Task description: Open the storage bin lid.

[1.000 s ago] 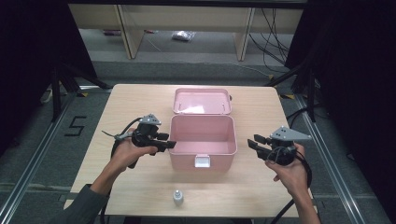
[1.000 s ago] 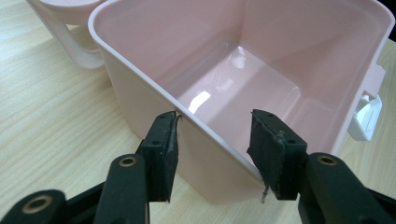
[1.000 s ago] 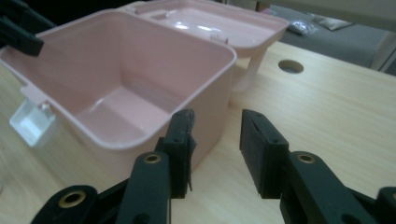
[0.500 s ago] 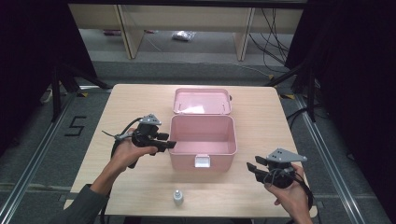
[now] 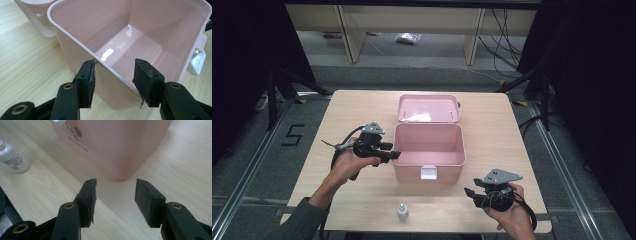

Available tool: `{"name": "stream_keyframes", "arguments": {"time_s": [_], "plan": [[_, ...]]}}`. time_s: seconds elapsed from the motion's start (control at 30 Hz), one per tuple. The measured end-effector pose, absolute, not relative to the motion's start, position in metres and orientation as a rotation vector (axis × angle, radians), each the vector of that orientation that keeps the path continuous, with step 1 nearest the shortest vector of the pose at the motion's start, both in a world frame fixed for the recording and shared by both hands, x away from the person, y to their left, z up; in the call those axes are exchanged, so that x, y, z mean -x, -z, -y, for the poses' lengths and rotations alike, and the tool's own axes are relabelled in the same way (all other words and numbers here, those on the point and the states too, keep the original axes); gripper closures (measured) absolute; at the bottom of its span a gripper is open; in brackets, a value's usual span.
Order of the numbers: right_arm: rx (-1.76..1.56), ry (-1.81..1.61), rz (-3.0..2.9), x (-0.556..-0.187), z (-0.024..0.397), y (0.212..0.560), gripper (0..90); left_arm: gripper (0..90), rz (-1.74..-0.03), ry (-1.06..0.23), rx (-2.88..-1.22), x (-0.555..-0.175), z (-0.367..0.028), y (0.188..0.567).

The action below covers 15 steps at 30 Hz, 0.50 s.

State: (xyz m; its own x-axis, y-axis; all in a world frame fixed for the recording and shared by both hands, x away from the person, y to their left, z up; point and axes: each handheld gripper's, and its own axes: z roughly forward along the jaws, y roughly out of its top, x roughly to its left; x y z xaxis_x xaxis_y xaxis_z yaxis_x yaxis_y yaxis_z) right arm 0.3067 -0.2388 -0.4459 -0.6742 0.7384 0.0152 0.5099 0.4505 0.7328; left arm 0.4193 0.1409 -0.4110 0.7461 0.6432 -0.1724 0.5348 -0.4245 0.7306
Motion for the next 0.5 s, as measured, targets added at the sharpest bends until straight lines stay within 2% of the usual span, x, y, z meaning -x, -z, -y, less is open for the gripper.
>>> {"name": "stream_keyframes", "arguments": {"time_s": [0.5], "plan": [[-0.963, -1.016, -2.539, -0.3, 0.21, 0.442, 44.7, 51.5, -0.88, -0.168, -2.123, -0.42, -0.141, 0.411]]}}
